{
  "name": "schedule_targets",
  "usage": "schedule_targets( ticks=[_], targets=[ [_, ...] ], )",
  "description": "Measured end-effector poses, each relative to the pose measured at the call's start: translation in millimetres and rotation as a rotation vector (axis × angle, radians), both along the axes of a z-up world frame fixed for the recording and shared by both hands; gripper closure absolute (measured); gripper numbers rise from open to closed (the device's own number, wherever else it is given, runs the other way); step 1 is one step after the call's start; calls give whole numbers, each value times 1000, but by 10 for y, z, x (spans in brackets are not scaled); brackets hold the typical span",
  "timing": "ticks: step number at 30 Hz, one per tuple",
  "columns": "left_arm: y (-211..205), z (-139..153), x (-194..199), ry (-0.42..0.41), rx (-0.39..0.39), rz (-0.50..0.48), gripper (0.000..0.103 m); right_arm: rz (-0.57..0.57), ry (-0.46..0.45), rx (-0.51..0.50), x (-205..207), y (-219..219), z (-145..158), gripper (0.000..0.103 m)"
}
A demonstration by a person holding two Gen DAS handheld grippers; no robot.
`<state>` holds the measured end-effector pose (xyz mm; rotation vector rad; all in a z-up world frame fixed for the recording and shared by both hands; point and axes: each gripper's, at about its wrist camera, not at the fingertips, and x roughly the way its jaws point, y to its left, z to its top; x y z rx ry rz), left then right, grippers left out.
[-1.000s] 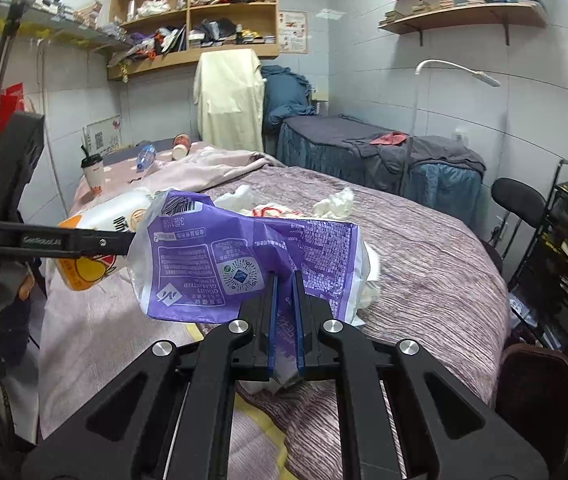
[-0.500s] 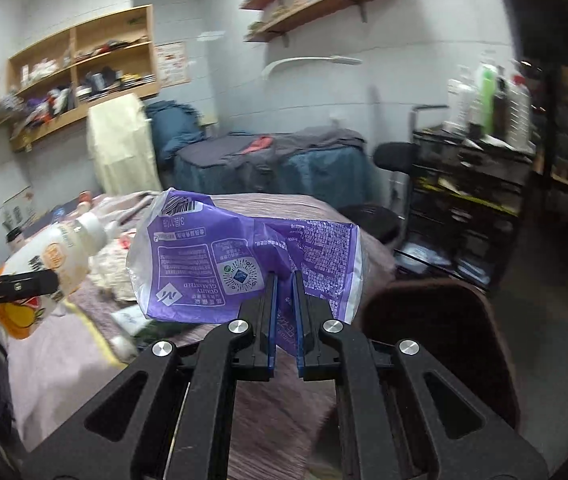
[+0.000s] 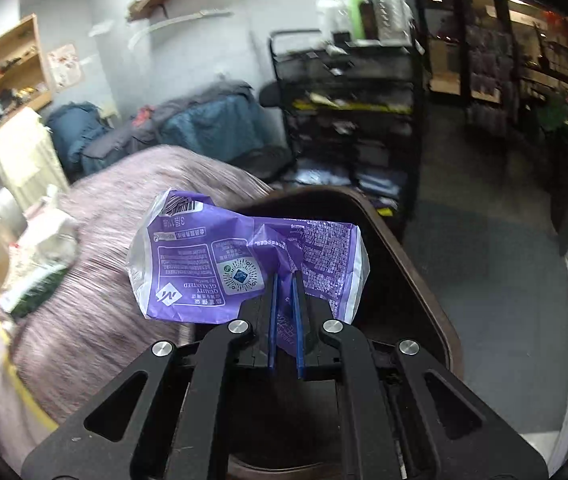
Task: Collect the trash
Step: 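Carry the purple bag with the right tool to the brown bin and release it, then lower the orange-and-white bottle into the bin and open the left tool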
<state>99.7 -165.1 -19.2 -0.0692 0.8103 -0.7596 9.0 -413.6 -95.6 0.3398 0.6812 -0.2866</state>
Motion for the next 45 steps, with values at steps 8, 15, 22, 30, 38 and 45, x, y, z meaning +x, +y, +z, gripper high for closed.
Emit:
schedule_targets(
  ticks=[8,15,22,30,38,45],
  targets=[
    [-385,-167,19,43,33,-85,43,-63,51,-2,64,13,-272,46],
    [-601,-266,45,67,65,-124,43,-153,1,1,-140,-128,-183,40],
    [-951,-368,61,90,122,-185,43,-248,-59,-4,-437,-320,1,31],
    [-1325,-510,88,130,195,-232,43,-324,-94,10,-647,-541,94,26],
    [-1584,-696,180,178,276,-234,43,-339,-107,17,-744,-585,124,26],
    [-1713,-825,209,197,327,-243,42,-341,-111,16,-751,-590,138,26]
  ],
)
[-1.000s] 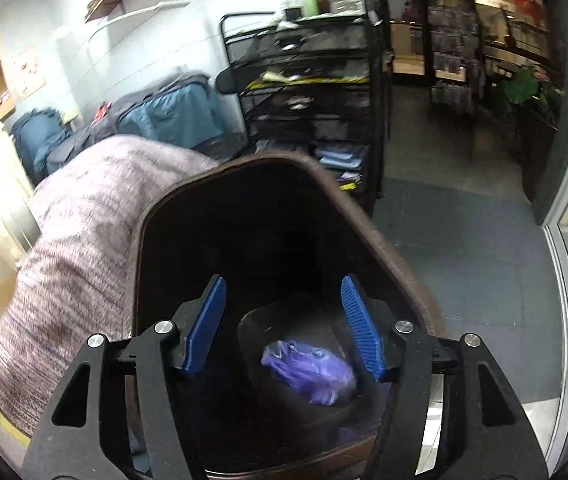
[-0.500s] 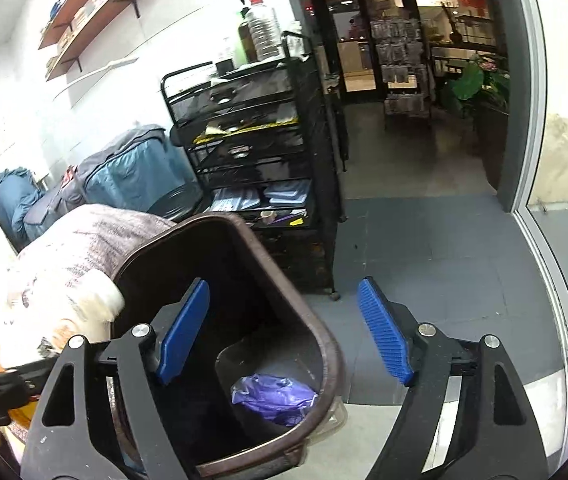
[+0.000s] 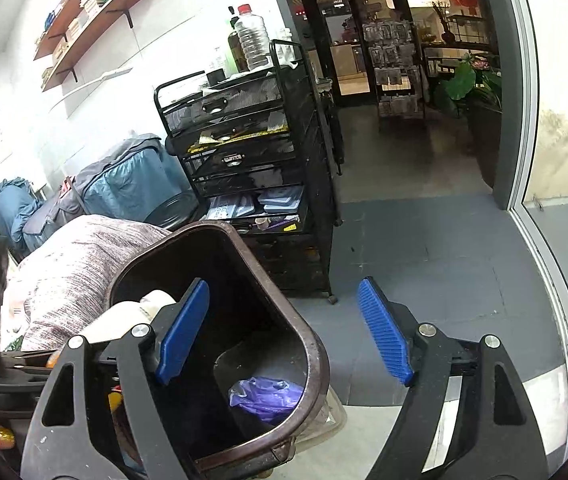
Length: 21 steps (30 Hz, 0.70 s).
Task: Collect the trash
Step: 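Lower the orange-and-white bottle into the bin and open the left tool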
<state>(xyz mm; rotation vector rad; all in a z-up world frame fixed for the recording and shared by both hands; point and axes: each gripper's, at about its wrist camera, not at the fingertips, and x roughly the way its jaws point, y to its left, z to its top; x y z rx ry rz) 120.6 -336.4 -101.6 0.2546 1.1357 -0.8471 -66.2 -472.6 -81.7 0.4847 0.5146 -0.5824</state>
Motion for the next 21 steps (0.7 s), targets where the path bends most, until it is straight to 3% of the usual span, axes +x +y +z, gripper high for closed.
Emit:
schedule_targets(
  ticks=[3,8,12,21],
  targets=[
    [-39,-33,22,-8,9,1,42,-5,-2,0,-7,-4,12,25],
    [-25,9,11,-42,10,-8,30,-9,-11,3,-24,-4,40,23],
    [13,130,-39,-84,-12,-17,21,0,-20,4,-9,27,62,22],
    [361,498,-188,-198,-89,27,13,52,-68,4,14,139,182,16]
  ],
)
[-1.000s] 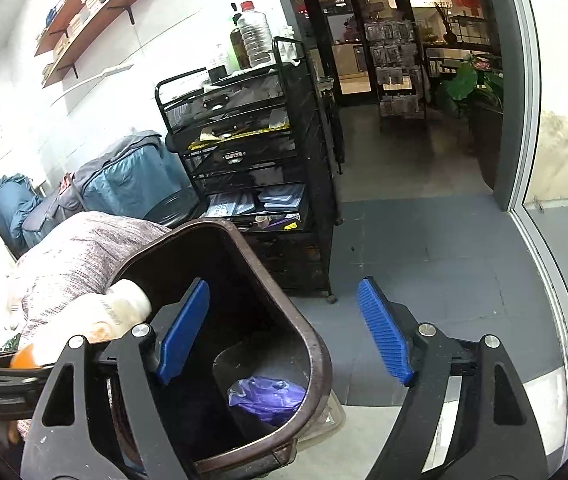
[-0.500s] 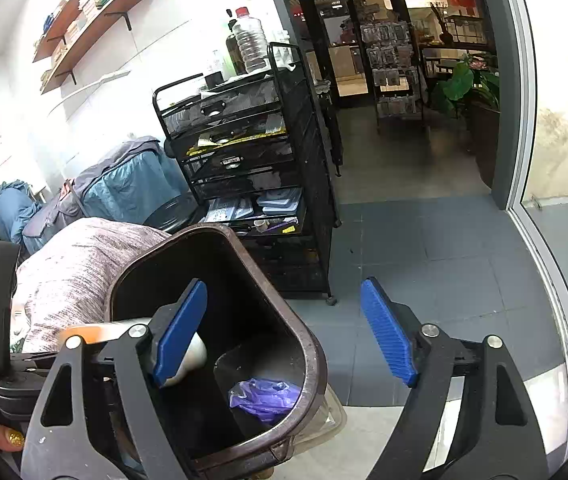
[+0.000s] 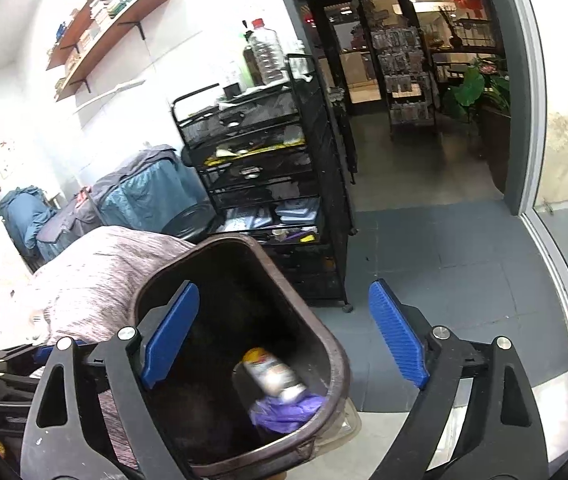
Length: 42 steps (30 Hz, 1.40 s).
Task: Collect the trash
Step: 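Lower the orange-and-white bottle into the bin and open the left tool, then grasp the green-and-white carton with the right tool while the left tool reaches the yellow net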
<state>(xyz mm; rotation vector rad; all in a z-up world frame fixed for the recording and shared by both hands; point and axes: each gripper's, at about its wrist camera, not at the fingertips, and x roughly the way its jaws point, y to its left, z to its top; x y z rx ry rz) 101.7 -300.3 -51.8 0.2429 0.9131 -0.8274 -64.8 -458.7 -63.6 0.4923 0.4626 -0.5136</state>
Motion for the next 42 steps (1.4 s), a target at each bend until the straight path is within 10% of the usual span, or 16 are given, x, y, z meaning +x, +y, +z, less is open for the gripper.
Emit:
schedule_targets(
  ticks=[21,42],
  targets=[
    [1672,486,-93,-236,-125,361,6,391,-113,-50,637,1167,338,12],
    [3789,93,195,-156,-76,825,6,834,97,29,1459,2724,237,12]
  ],
)
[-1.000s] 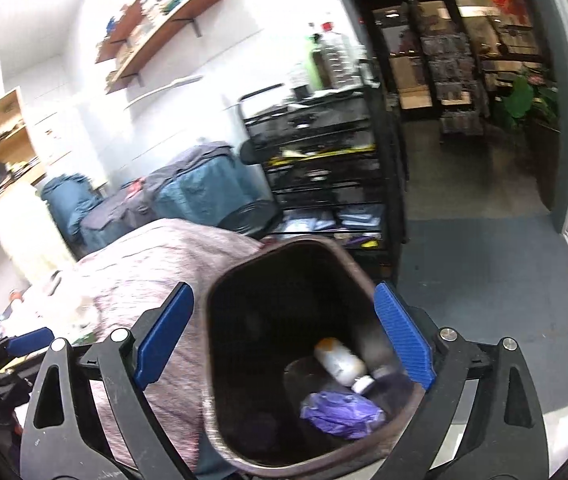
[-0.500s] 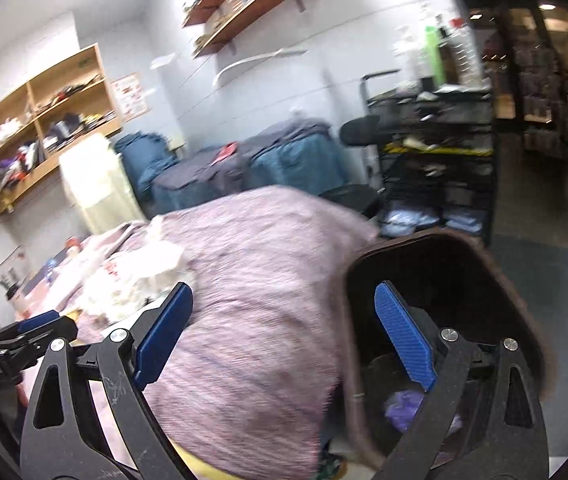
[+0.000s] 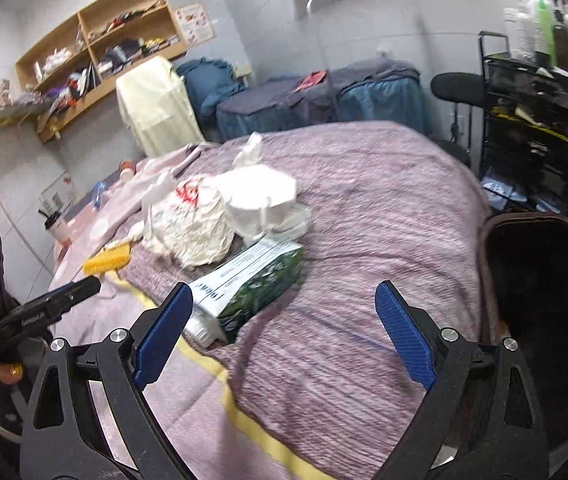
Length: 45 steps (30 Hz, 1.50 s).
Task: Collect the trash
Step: 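Grasp the green-and-white carton with the right tool while the left tool reaches the yellow net, then grasp the yellow foam net with the left tool and lift it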
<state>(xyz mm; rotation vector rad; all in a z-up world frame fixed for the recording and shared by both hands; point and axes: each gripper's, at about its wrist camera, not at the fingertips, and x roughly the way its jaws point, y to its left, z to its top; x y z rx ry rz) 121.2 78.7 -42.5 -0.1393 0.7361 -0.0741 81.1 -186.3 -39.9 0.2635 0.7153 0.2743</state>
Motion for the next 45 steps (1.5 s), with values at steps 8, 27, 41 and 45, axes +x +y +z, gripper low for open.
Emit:
schedule_targets(
  ticks=[8,27,41,45],
  targets=[
    [487,-95,101,15,11,91,6,54,143,23,327,478,-144,12],
    [1205,-297,1005,169,-90,170,9,0,425,76,1219,666,-566,28],
    [1050,-270,871,179,-167,83,70,74,330,245,1006,523,-407,47],
    [979,-153,687,144,-191,55,71,100,292,261,883,491,-283,47]
  ],
)
